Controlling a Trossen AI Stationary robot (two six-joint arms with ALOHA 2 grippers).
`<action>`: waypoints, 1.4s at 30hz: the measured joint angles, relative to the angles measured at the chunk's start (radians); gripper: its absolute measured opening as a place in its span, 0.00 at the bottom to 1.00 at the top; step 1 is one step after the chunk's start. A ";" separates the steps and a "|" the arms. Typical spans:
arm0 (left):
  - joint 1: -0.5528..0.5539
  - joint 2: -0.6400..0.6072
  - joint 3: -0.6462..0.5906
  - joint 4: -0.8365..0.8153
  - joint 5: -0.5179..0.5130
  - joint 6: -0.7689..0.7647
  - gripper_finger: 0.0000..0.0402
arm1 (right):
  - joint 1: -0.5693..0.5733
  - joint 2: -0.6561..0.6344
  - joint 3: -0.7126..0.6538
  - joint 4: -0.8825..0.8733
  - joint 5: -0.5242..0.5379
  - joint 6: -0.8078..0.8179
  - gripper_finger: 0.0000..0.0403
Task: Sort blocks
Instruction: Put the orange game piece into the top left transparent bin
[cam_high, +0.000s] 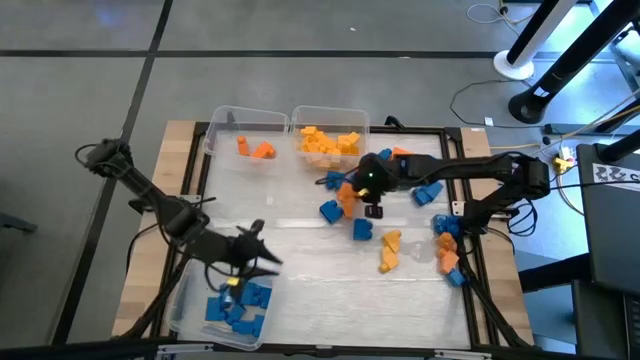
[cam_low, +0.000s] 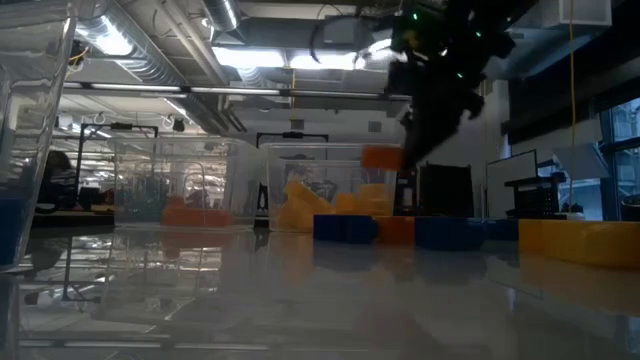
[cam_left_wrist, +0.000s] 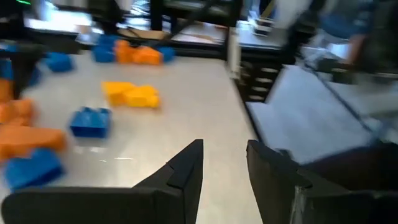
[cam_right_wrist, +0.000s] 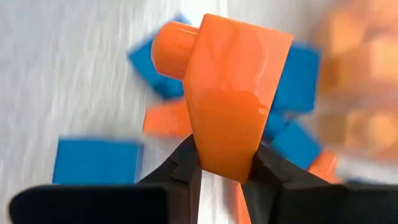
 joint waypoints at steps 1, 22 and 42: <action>0.015 0.000 0.000 0.000 -0.008 0.007 0.28 | 0.000 0.000 0.012 0.024 0.000 0.000 0.23; 0.094 -0.182 0.000 -0.009 -0.014 0.068 0.28 | -0.055 0.188 0.166 0.841 0.037 -0.003 0.24; 0.093 -0.216 0.000 -0.137 -0.014 0.083 0.28 | -0.126 0.787 0.869 0.693 0.015 -0.058 0.25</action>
